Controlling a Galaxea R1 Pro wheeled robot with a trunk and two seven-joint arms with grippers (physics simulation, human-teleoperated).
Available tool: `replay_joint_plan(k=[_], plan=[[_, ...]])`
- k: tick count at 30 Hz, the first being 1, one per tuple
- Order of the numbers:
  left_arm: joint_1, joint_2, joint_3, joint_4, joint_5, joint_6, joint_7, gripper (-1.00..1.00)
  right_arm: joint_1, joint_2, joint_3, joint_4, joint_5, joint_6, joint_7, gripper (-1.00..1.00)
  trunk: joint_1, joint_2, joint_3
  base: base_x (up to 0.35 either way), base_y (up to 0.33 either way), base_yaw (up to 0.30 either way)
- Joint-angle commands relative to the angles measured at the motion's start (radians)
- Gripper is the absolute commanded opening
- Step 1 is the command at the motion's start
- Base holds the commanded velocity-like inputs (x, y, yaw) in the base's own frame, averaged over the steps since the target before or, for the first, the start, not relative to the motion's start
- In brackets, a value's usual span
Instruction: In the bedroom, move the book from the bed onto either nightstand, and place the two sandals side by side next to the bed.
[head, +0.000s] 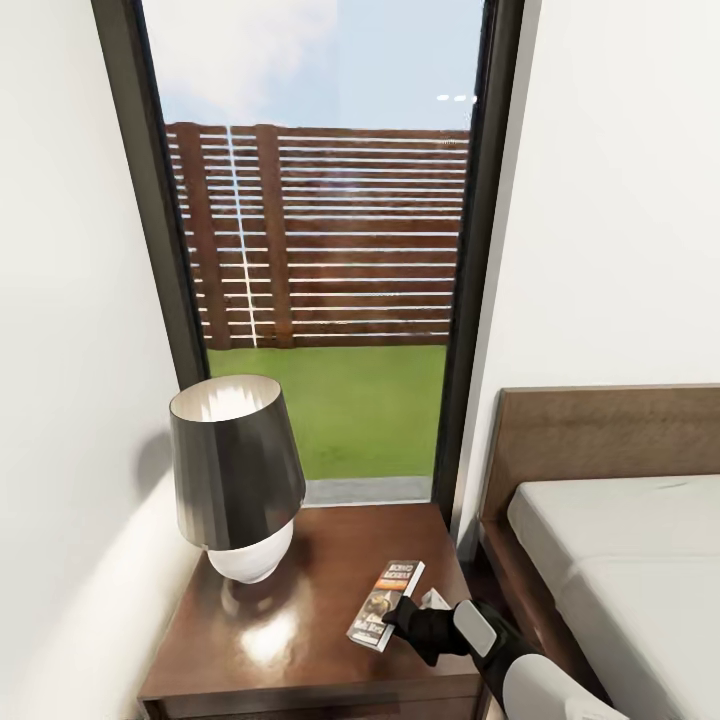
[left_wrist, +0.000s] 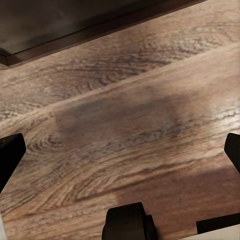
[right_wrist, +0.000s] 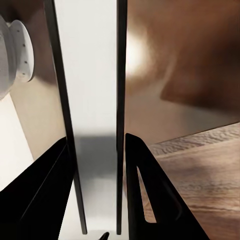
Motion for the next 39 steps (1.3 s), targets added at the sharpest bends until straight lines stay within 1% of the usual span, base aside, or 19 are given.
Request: replay_joint_plan(k=[1,13,19,39], plan=[[0.000,0.001,-0.009,-0.002,0.005,-0.001,0.006,1.00,0.000,0.001,-0.006,-0.001,0.005,0.004,0.002,-1.00,0.000,0.000,-0.001,0.000,0.000,0.000],[0.000,0.000,-0.009,-0.002,0.005,-0.001,0.006,1.00,0.000,-0.001,-0.004,-0.002,0.005,0.005,0.004,-1.00,0.000,0.000,-0.001,0.000,0.000,0.000],[0.000,0.000,-0.009,-0.002,0.005,-0.001,0.006,1.00,0.000,0.002,-0.002,-0.003,0.005,0.005,0.005,-1.00,0.023,-0.042,-0.020,0.000,0.000,0.000],[0.000,-0.001,-0.009,-0.003,0.005,-0.001,0.006,1.00,0.000,0.002,0.001,-0.005,0.005,0.007,0.005,-1.00,0.023,-0.042,-0.020,0.000,0.000,0.000]])
